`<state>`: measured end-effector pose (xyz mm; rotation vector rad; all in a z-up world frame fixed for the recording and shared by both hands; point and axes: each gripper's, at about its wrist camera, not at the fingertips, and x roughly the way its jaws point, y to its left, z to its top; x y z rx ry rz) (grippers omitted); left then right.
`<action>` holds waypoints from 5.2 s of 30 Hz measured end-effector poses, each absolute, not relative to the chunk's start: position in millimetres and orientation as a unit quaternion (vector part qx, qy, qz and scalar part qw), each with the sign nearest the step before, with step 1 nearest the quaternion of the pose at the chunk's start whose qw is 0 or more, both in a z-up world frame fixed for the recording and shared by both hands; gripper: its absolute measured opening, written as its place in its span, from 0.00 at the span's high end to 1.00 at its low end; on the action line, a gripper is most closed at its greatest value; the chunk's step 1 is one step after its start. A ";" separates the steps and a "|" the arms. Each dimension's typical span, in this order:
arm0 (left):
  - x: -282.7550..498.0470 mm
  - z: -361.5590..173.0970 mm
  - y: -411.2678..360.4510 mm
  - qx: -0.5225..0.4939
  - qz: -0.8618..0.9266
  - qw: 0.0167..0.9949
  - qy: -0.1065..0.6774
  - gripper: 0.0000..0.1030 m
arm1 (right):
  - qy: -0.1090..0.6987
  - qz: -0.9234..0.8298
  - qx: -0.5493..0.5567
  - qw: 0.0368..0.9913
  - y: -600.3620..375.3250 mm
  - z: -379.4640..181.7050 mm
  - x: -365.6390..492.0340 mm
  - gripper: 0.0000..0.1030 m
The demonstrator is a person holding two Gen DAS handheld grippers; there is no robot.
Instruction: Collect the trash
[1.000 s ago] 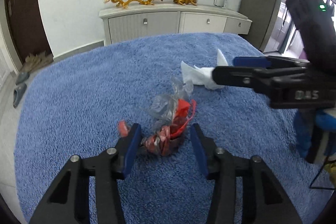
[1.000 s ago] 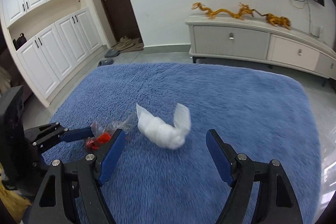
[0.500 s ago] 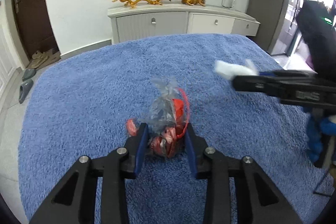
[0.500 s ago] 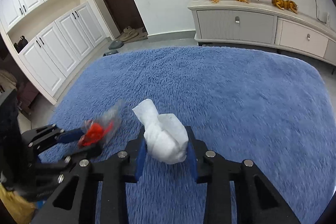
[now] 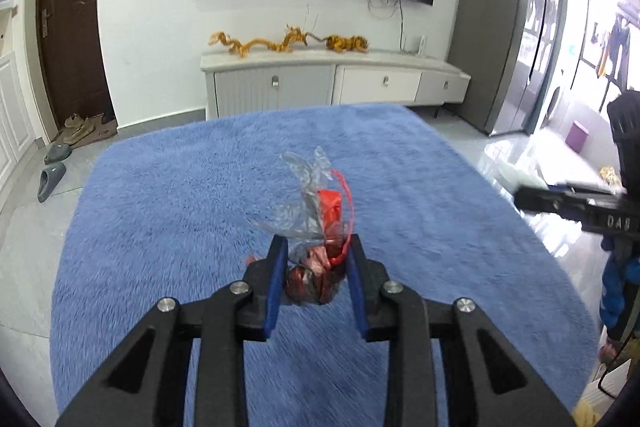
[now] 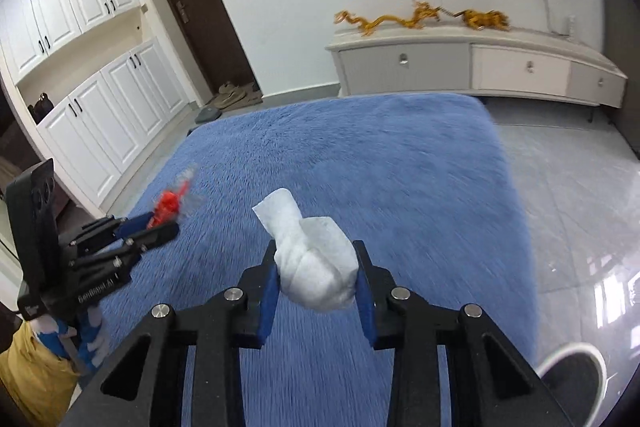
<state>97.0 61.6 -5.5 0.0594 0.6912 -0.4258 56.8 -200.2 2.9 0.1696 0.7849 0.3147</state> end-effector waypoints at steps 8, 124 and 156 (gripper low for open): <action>44.7 33.2 69.7 -0.010 -0.225 0.926 0.303 0.75 | 0.350 0.081 0.125 0.925 -261.4 25.0 -26.7 0.69; -40.9 38.7 -70.9 0.026 -0.161 0.954 0.252 0.07 | 0.249 -0.177 0.068 0.950 -279.0 12.0 -129.8 0.00; -54.1 48.9 -80.8 0.024 -0.160 0.963 0.215 0.02 | 0.209 -0.200 0.065 0.955 -285.7 17.8 -143.0 0.00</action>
